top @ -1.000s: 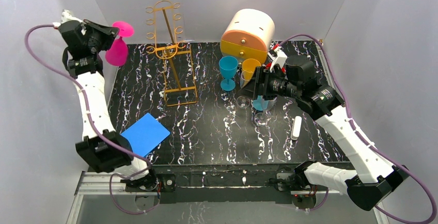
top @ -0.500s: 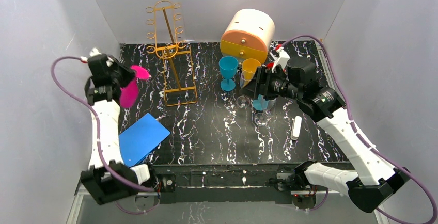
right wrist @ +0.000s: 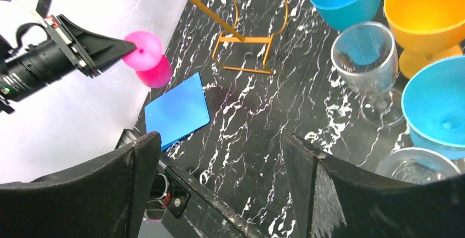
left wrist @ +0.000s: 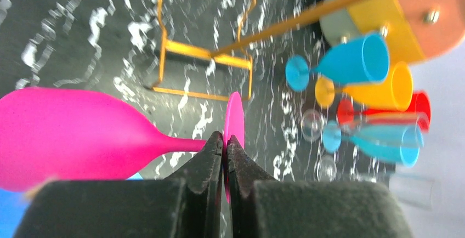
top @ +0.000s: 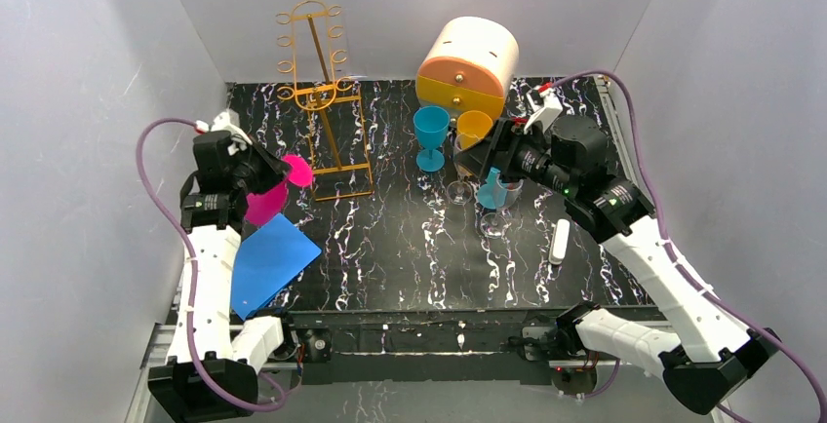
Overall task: Take the wine glass off the wine glass rack
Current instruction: Place the wine glass at the center of the board.
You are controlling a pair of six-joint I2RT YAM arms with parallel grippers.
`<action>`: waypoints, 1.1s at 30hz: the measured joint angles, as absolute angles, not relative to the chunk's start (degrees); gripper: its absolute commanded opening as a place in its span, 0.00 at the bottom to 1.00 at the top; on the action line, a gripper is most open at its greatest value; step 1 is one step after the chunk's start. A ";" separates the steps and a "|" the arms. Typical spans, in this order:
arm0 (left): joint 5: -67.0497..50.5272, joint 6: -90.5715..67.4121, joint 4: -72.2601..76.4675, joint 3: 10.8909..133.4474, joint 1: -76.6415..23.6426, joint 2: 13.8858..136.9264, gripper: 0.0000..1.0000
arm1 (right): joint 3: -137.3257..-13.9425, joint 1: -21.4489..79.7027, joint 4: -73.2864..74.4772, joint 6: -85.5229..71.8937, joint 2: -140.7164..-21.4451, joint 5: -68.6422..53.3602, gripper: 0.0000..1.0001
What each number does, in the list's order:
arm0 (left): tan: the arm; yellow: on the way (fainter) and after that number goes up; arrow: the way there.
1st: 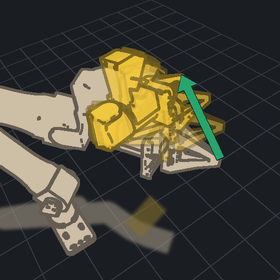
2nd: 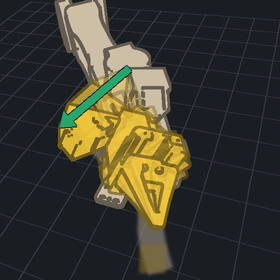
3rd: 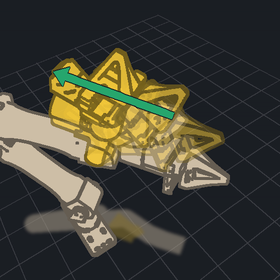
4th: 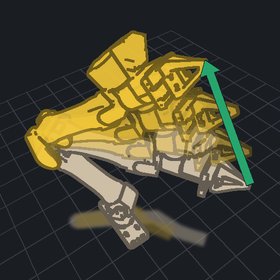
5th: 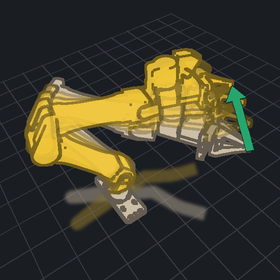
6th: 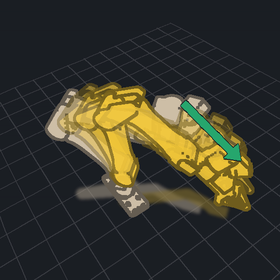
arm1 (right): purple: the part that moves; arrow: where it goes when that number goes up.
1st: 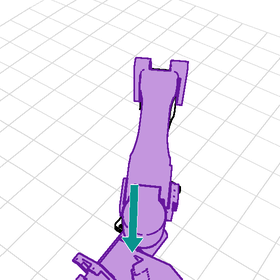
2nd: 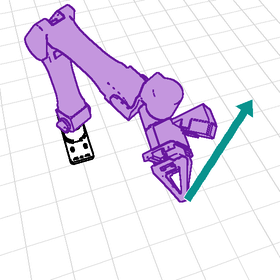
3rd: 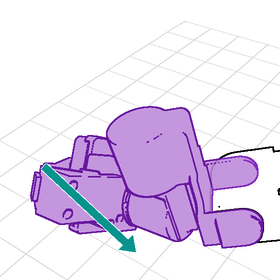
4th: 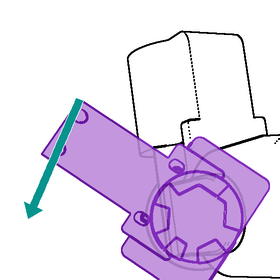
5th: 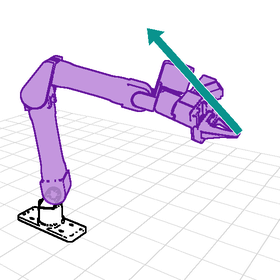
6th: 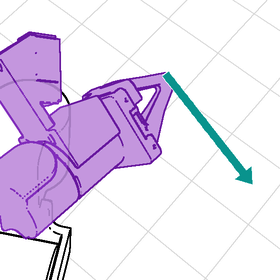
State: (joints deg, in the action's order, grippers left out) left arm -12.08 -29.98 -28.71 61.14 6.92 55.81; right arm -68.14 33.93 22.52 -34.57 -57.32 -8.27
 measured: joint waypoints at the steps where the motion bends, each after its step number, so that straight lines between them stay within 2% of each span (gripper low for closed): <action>1: -13.39 -29.69 -28.75 59.99 6.50 55.75 0.00 | -67.61 33.93 22.24 -35.35 -57.49 -8.29 0.91; 10: -29.08 -28.18 -27.73 47.64 -3.25 49.17 0.00 | -65.30 33.93 17.45 -41.63 -61.08 -13.04 0.94; 14: -35.62 -28.64 -24.71 47.27 -5.54 44.69 0.00 | -65.30 33.93 16.10 -43.57 -63.92 -18.13 0.96; 18: -40.60 -29.52 -20.73 48.51 -7.60 45.30 0.00 | -65.28 33.93 14.39 -46.48 -66.83 -24.88 0.98; 22: -43.64 -31.62 -16.40 48.56 -10.79 47.46 0.00 | -63.86 33.93 10.87 -48.69 -67.75 -30.92 0.91; 25: -44.05 -34.11 -12.62 48.53 -14.33 49.01 0.00 | -62.54 33.93 8.25 -50.06 -68.05 -35.48 0.81; 29: -42.41 -37.71 -5.96 48.56 -20.40 51.16 0.00 | -61.98 33.93 5.56 -51.27 -69.32 -39.66 0.61; 33: -40.56 -41.50 0.60 48.42 -24.67 53.04 0.00 | -61.95 33.93 2.96 -51.64 -70.39 -42.63 0.54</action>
